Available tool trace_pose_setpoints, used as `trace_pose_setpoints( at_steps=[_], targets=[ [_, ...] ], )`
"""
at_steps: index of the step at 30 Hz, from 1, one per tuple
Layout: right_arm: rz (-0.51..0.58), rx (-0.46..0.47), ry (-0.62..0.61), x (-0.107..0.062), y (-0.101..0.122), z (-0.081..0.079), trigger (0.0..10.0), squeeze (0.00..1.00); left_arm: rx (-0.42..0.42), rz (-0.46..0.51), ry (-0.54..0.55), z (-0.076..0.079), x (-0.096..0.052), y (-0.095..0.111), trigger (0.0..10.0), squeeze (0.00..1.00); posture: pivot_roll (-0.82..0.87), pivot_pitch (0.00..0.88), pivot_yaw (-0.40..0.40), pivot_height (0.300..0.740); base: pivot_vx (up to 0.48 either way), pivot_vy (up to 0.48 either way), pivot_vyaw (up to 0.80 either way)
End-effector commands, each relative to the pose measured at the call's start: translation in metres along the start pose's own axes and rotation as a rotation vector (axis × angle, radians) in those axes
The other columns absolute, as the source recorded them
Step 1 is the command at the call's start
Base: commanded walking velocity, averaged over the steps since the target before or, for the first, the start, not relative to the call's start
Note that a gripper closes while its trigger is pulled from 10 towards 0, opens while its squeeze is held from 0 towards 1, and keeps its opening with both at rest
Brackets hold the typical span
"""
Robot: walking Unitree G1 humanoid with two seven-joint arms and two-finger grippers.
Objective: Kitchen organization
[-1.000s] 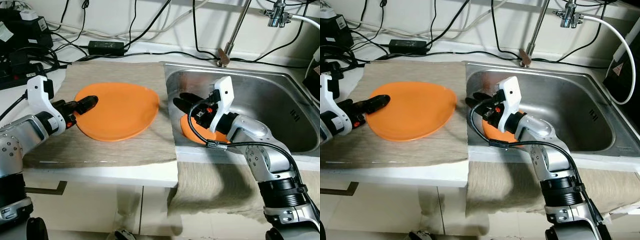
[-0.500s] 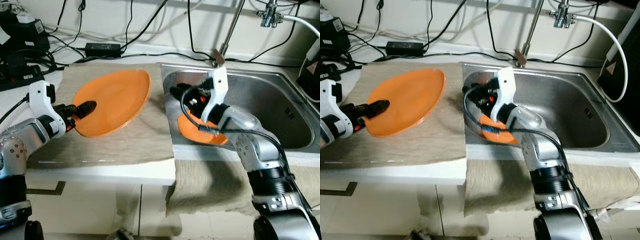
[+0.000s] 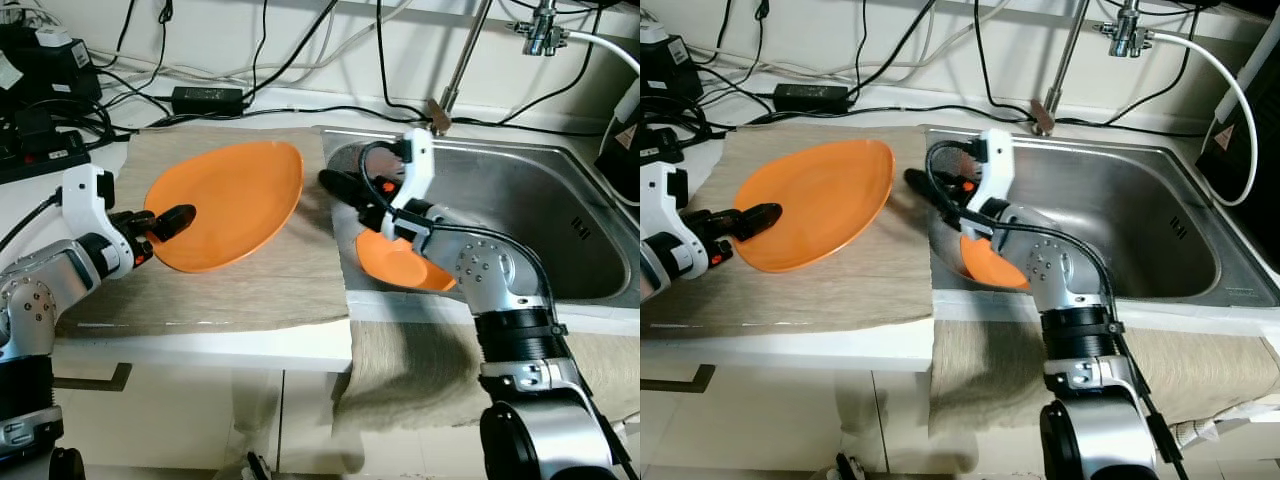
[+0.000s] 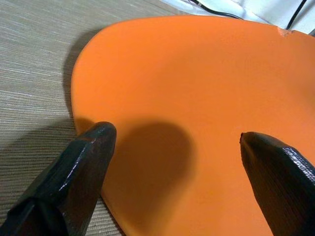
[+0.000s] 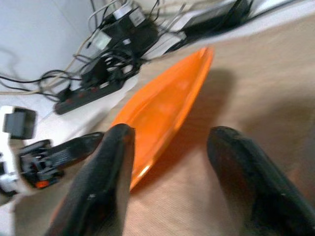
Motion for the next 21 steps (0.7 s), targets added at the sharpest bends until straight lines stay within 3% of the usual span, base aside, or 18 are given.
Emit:
trace_pose_setpoints(
  at_steps=[1,2,3,7,16,18,19,20,21],
  targets=[
    [-0.028,0.064,0.025,0.004,-0.002,-0.002,10.0,0.07,-0.048,-0.153,-0.025,0.007,0.007,-0.04,10.0,0.72,-0.02,0.0,-0.081,0.74,0.0,0.0,0.0],
    [-0.036,0.074,0.031,0.005,-0.004,-0.003,10.0,0.07,-0.048,-0.153,-0.027,0.007,0.007,-0.04,10.0,0.72,-0.02,0.0,-0.081,0.74,0.0,0.0,0.0],
    [-0.042,0.078,0.029,0.008,-0.006,-0.003,10.0,0.0,-0.047,-0.153,-0.029,0.008,0.007,-0.04,10.0,0.72,-0.02,0.0,-0.081,0.74,0.0,0.0,0.0],
    [-0.05,0.076,0.019,0.01,-0.009,-0.002,10.0,0.0,-0.048,-0.152,-0.031,0.008,0.007,-0.04,10.0,0.72,-0.02,0.0,-0.081,0.74,0.0,0.0,0.0],
    [-0.094,0.169,0.03,0.03,-0.023,-0.008,10.0,0.0,-0.047,-0.148,-0.047,0.013,0.008,-0.041,10.0,0.73,-0.02,0.0,-0.092,0.74,0.0,0.0,0.0],
    [-0.099,0.178,0.034,0.032,-0.026,-0.008,4.5,0.0,-0.047,-0.145,-0.05,0.013,0.008,-0.041,10.0,0.72,-0.02,0.0,-0.093,0.74,0.0,0.0,0.0],
    [-0.1,0.181,0.034,0.033,-0.026,-0.008,2.6,0.0,-0.048,-0.145,-0.051,0.014,0.008,-0.041,10.0,0.72,-0.02,0.0,-0.093,0.74,0.0,0.0,0.0],
    [-0.102,0.183,0.034,0.033,-0.027,-0.008,0.0,0.0,-0.048,-0.144,-0.053,0.014,0.007,-0.042,10.0,0.73,-0.02,0.0,-0.093,0.74,0.0,0.0,0.0],
    [-0.102,0.183,0.034,0.033,-0.027,-0.008,0.0,0.0,-0.048,-0.144,-0.053,0.014,0.007,-0.042,10.0,0.73,-0.02,0.0,-0.093,0.74,0.0,0.0,0.0]
  ],
)
Point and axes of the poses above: a point about 5 cm out from each wrist's last joint towards the gripper, its own x axis pointing out of the wrist towards the gripper, its own y axis along the axis of the wrist's last joint, z = x × y, the point moved 4 cm from there along x, pointing out of the wrist towards the gripper, and after that the axes turned 12 degrees about x, right-handed, at the moved point
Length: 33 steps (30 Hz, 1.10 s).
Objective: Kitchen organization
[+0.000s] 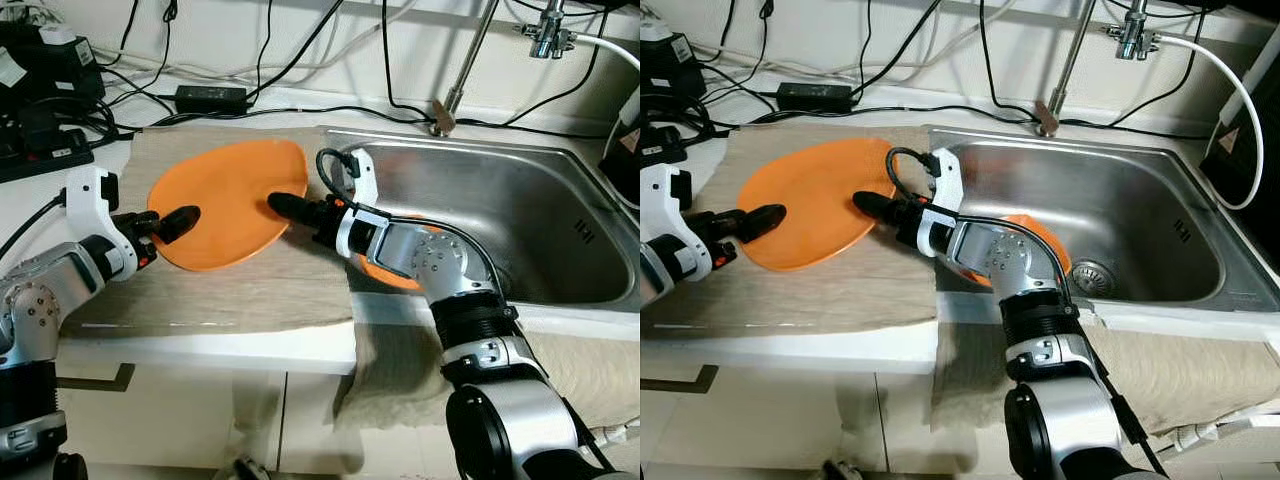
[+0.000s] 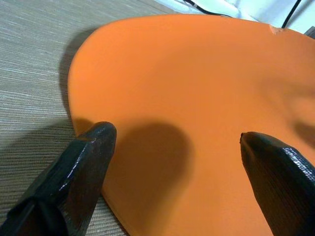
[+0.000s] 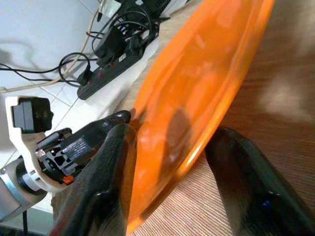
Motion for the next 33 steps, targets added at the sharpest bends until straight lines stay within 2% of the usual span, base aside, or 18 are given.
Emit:
trace_pose_setpoints(
  at_steps=[1,16,33],
  targets=[
    [0.023,-0.01,0.007,0.0,0.0092,-0.0042,0.0,0.0,-0.055,-0.156,-0.031,0.0081,0.0076,-0.0411,10.0,0.73,-0.02,0.0,-0.093,0.74,0.0,0.0,0.0],
    [0.033,-0.003,-0.003,-0.0002,0.0109,0.002,0.0,0.0,-0.061,-0.152,-0.04,0.0105,0.0087,-0.0418,10.0,0.72,-0.02,0.0,-0.092,0.74,0.0,0.0,0.0],
    [0.035,0.002,0.007,0.0008,0.0116,0.0018,0.0,0.0,-0.06,-0.146,-0.046,0.0118,0.0075,-0.0414,10.0,0.73,-0.02,0.0,-0.093,0.74,0.0,0.0,0.0]
  ],
)
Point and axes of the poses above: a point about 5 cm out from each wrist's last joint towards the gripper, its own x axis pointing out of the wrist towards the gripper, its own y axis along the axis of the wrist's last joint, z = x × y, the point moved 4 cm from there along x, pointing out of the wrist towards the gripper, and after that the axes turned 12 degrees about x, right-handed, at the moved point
